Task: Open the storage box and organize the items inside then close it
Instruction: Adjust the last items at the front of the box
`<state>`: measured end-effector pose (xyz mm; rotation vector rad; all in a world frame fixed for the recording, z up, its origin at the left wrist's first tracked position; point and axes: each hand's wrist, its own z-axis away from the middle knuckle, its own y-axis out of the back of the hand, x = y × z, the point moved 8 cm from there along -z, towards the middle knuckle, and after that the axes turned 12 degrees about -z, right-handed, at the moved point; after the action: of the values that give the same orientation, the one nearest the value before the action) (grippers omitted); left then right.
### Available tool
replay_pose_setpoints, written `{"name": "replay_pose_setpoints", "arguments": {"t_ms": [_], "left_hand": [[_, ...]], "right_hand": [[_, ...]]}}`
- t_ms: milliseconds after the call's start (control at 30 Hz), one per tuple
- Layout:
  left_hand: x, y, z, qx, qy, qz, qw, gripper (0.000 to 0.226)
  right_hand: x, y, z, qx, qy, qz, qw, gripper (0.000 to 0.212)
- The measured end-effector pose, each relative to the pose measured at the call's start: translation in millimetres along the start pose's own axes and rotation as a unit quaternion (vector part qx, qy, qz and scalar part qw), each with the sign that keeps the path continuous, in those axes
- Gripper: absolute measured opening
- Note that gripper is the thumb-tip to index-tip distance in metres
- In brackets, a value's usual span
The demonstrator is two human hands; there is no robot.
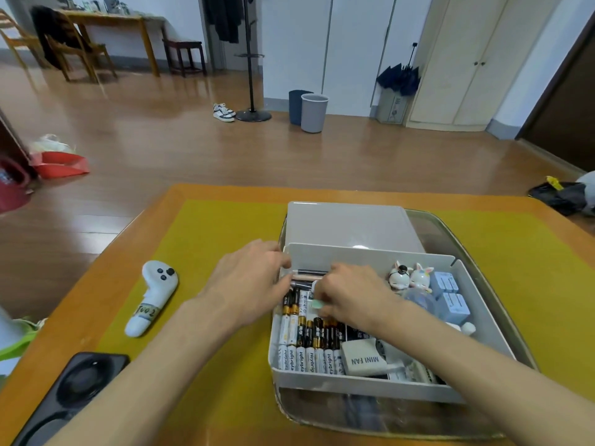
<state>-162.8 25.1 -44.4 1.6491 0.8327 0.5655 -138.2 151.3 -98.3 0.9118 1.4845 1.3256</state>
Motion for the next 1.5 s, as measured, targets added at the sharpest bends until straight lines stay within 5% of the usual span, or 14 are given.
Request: {"name": "replay_pose_setpoints", "arguments": {"t_ms": [300,433,600,800,900,1033,1200,1500], "left_hand": [[21,-2,-5,-0.010,-0.036,0.009,0.999,0.022],[41,-6,-12,-0.021,-0.054,0.008,0.998,0.021],[68,-16,-19,-0.034,-0.072,0.016,0.997,0.022],[90,-10,-29,-0.014,-0.085,0.021,0.996,0.025],[100,-8,-28,-0.006,-0.097,0.046,0.994,0.022],[124,-30,-15,-0.071,-0.158,0.097,0.980,0.022],[163,-64,4,-0.164,-0.277,0.114,0.940,0.036],[166,-73,2,-0.152,-0.296,0.088,0.939,0.031]], "right_hand": [[25,42,34,0.123,-0.012,-0.090,0.988,0.032],[51,34,81,-0.006,-0.059,-0.250,0.966,0.041],[48,-3,100,-0.127,-0.048,-0.148,0.980,0.057],[72,30,111,-0.058,-0.062,-0.195,0.977,0.036],[105,60,126,0.006,-0.098,-0.224,0.970,0.051],[136,70,142,0.064,-0.141,-0.304,0.940,0.043],[139,59,141,0.064,-0.150,-0.347,0.923,0.042],[115,43,127,-0.013,-0.125,-0.295,0.947,0.041]]}}
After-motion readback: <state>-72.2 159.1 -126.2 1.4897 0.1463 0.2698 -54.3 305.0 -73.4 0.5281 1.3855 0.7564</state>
